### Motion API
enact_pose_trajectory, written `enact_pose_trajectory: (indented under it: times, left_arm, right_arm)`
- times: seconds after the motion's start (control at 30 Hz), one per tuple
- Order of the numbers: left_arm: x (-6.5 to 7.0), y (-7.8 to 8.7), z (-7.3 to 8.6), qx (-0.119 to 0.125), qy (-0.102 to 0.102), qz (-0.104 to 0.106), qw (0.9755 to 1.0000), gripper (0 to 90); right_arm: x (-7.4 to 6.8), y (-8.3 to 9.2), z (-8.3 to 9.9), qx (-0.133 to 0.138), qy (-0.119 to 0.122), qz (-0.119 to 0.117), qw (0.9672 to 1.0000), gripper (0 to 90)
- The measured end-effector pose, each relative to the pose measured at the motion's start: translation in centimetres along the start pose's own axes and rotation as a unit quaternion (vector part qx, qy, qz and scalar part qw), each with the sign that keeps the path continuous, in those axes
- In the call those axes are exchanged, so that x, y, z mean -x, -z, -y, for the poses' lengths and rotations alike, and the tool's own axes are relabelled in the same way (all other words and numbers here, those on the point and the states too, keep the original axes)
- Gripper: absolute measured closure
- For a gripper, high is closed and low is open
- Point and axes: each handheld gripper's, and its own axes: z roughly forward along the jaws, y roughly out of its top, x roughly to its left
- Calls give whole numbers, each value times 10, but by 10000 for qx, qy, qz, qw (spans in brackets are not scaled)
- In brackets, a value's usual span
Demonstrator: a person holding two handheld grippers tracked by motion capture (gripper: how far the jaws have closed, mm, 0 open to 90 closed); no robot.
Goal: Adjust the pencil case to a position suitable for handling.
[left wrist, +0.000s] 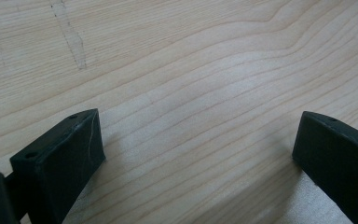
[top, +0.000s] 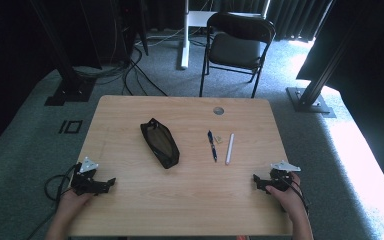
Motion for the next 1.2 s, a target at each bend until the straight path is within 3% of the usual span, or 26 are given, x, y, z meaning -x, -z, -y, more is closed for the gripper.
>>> enact_pose_trajectory:
  times: [0.5, 0.57, 0.87, 1.2]
  left_arm:
    - [0, 1, 1, -1, -30, 23, 10000, 21]
    - [0, 2, 2, -5, -67, 63, 10000, 21]
    - [0, 2, 2, -3, -67, 67, 10000, 21]
    - [0, 2, 2, 0, -62, 58, 10000, 21]
  right_arm:
    - [-4, 0, -1, -2, -25, 30, 10000, 110]
    - [-7, -1, -1, 30, 50, -19, 10000, 143]
    - [-29, -11, -14, 50, 153, -216, 9996, 145]
    - [-61, -20, -34, 266, 375, -583, 9972, 145]
